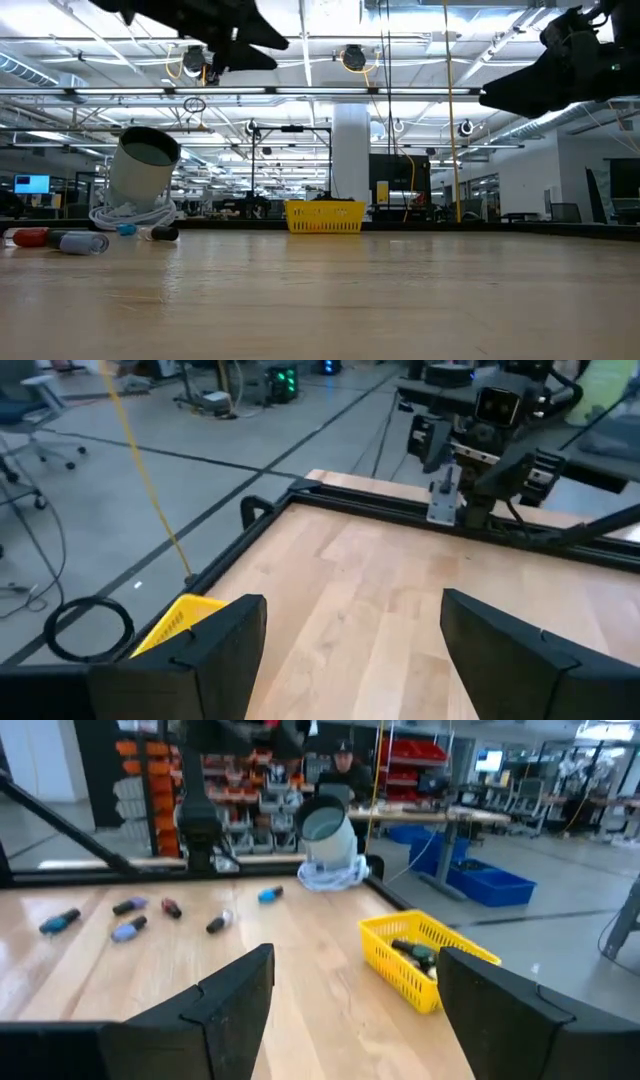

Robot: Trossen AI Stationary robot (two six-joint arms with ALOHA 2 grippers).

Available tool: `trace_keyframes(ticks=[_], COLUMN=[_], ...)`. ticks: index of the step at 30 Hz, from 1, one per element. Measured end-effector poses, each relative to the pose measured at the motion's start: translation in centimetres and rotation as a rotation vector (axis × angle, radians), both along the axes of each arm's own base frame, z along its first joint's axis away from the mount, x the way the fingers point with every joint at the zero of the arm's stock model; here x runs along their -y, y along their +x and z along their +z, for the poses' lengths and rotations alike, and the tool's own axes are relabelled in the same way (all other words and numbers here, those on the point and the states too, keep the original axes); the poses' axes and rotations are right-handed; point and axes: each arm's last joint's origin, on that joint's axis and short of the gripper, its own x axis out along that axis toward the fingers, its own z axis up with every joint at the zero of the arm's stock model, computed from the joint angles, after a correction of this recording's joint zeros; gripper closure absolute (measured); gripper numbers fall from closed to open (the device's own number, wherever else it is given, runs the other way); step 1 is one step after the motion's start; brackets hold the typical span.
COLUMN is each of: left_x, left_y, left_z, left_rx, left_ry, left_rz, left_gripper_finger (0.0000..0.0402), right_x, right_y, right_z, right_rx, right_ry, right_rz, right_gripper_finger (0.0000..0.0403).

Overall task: Pick & Place Nail Polish
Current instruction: Put the blue nail polish bottle into the yellow bin

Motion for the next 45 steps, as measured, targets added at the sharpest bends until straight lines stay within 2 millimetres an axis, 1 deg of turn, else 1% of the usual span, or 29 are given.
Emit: trace_keyframes(ticks=[4,6,8,10,17,19,22,26,29,32,35,40,45], left_x=[1.1,1.5,1.9,2.0,2.5,2.5,2.3,2.1,1.9,1.7,1.5,0.9,0.3], left_y=[-1.6,-2.3,-3.1,-3.7,-6.0,-6.5,-7.2,-8.3,-8.3,-8.0,-7.8,-7.6,-7.4], left_z=[-0.8,-0.7,-0.9,-1.4,-4.8,-5.7,-7.1,-8.0,-8.7,-9.5,-11.2,-13.6,-15.2], left_rx=[0.012,0.034,0.006,-0.052,-0.394,-0.478,-0.585,-0.639,-0.642,-0.642,-0.705,-0.754,-0.752], left_ry=[-0.02,-0.029,-0.063,-0.129,-0.378,-0.422,-0.464,-0.492,-0.5,-0.495,-0.5,-0.524,-0.447], left_rz=[0.026,0.036,0.041,0.059,0.198,0.265,0.437,0.67,0.791,0.863,0.916,1.051,1.166], left_gripper_finger=[0.0114,0.0116,0.0116,0.0115,0.0116,0.0115,0.0118,0.0127,0.0134,0.014,0.0146,0.0153,0.0156], right_x=[0.1,0.2,0.3,0.3,0.3,0.3,0.3,0.3,0.2,0.2,0.2,0.2,0.2], right_y=[0.1,0.1,0.0,0.0,0.0,0.0,0.0,0.0,0.0,0.0,0.0,0.0,0.0], right_z=[-1.1,-1.8,-1.8,-1.7,-1.8,-1.8,-1.8,-1.8,-1.8,-1.8,-1.8,-1.8,-1.8], right_rx=[0.044,0.057,0.075,0.086,0.08,0.081,0.08,0.079,0.078,0.078,0.077,0.085,0.085], right_ry=[-0.025,-0.031,-0.043,-0.054,-0.055,-0.055,-0.055,-0.055,-0.055,-0.055,-0.055,-0.027,-0.027], right_rz=[-0.011,-0.051,-0.081,-0.084,-0.081,-0.08,-0.08,-0.08,-0.08,-0.079,-0.079,-0.078,-0.078], right_gripper_finger=[0.0135,0.0135,0.0135,0.0135,0.0135,0.0135,0.0135,0.0135,0.0135,0.0135,0.0135,0.0135,0.0135])
